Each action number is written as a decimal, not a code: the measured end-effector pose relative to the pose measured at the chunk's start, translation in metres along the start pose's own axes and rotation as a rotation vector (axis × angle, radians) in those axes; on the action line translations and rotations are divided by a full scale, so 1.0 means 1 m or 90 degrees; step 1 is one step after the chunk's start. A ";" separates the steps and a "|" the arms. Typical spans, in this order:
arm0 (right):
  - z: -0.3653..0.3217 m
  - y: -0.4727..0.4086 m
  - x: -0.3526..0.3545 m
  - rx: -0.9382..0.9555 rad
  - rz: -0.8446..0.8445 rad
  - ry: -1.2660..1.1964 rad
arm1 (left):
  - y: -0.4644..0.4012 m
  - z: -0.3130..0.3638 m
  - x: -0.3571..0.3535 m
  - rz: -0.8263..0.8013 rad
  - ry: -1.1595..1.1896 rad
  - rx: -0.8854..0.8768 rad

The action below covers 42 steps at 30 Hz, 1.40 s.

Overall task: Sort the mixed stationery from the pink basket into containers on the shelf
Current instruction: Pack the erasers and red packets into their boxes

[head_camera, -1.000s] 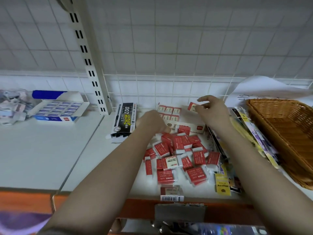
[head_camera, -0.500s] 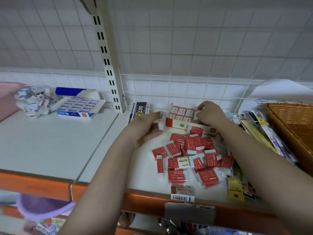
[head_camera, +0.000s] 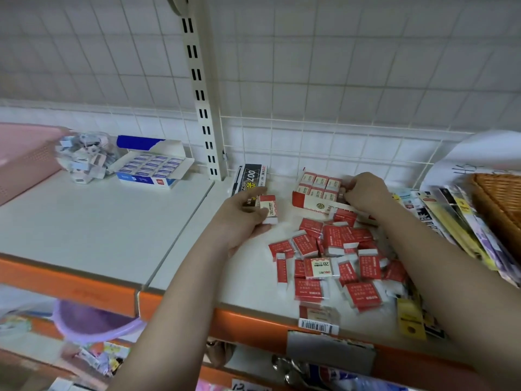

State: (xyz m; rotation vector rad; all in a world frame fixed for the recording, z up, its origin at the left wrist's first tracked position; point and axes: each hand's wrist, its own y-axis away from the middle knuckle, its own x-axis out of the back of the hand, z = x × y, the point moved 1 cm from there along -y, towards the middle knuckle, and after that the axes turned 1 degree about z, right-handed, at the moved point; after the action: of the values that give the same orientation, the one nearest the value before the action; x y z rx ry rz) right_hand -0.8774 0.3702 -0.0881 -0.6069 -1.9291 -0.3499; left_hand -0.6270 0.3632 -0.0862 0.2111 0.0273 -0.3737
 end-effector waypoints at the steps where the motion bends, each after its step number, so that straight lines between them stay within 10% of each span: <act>1: -0.001 0.002 0.002 0.007 -0.005 -0.001 | 0.000 0.001 0.000 0.000 -0.021 -0.019; 7: -0.005 0.039 0.033 0.037 0.064 -0.096 | -0.009 0.009 -0.002 -0.043 -0.174 -0.086; 18: 0.013 0.152 0.052 0.047 -0.147 -0.070 | -0.050 0.031 -0.064 -0.110 -0.432 -0.197; 42: 0.021 0.170 0.022 -0.083 0.018 -0.103 | -0.118 0.018 -0.140 -0.212 -0.845 -0.297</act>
State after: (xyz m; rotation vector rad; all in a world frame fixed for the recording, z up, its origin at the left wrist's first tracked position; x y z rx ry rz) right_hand -0.8063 0.5273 -0.0813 -0.7678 -2.0613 -0.4215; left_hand -0.8009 0.3029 -0.0831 -0.5381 -1.1603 -0.7658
